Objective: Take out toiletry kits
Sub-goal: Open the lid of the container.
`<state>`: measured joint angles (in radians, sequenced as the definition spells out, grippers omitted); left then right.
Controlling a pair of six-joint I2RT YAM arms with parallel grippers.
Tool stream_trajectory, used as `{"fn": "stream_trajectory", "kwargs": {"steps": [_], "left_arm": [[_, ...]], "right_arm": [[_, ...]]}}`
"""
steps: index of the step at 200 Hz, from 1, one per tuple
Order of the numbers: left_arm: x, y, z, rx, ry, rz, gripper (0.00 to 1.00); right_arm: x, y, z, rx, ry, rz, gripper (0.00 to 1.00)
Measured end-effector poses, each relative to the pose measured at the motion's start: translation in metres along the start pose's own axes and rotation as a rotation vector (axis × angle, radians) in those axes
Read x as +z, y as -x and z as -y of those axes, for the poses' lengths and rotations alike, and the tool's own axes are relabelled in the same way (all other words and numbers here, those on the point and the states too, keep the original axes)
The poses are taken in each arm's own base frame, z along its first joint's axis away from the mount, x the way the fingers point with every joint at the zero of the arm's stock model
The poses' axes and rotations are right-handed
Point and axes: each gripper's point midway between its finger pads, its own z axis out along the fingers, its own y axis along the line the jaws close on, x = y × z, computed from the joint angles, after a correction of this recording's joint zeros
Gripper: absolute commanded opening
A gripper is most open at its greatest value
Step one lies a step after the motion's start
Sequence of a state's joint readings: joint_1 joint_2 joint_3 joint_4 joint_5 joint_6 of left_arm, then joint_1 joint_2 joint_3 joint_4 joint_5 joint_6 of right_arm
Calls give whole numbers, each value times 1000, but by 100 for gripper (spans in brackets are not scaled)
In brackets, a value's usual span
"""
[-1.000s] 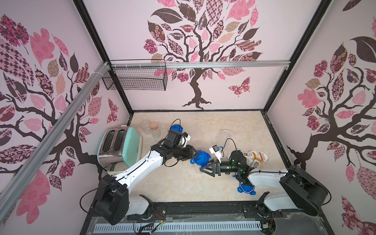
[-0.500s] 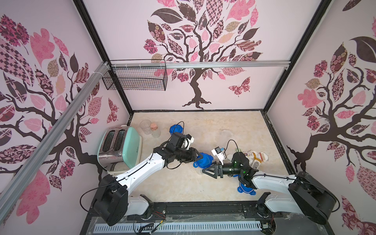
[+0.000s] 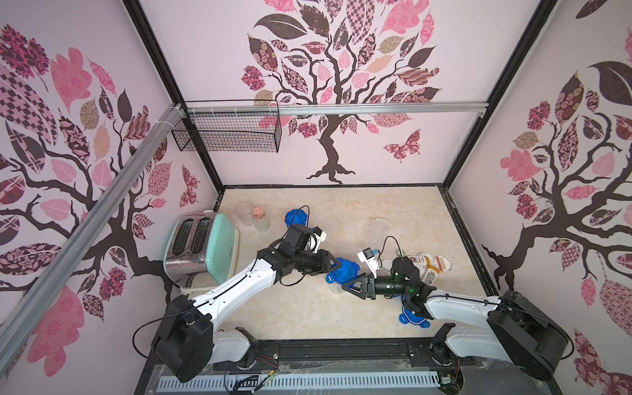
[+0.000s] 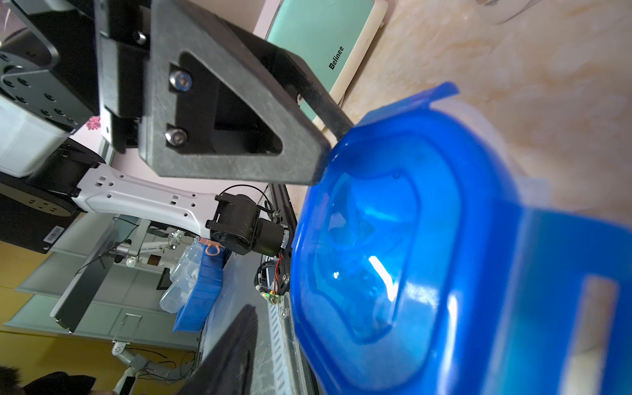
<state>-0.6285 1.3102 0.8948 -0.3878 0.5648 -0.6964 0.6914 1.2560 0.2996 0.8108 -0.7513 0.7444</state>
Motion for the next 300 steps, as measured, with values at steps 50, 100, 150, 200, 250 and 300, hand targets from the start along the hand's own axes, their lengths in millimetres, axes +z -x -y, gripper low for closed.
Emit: {"fn": "stream_trajectory", "kwargs": {"steps": [50,100,150,200,250,300], "left_arm": [[1,1,0,-5,-6,6,44],[2,1,0,-1,-10,11,44],[2,1,0,-1,-11,12,44],[2,2,0,-1,-11,12,45],[-3,1,2,0,-6,19,48],[-17,-1,3,7,19,52,51]], "right_arm": [[0,-3,3,14,-10,-10,41],[0,-5,4,19,-13,-21,34],[0,-9,4,25,-11,-38,25],[-1,-13,3,20,2,-53,16],[-3,-12,-3,1,19,-50,9],[-9,-8,-9,-31,4,-28,6]]}}
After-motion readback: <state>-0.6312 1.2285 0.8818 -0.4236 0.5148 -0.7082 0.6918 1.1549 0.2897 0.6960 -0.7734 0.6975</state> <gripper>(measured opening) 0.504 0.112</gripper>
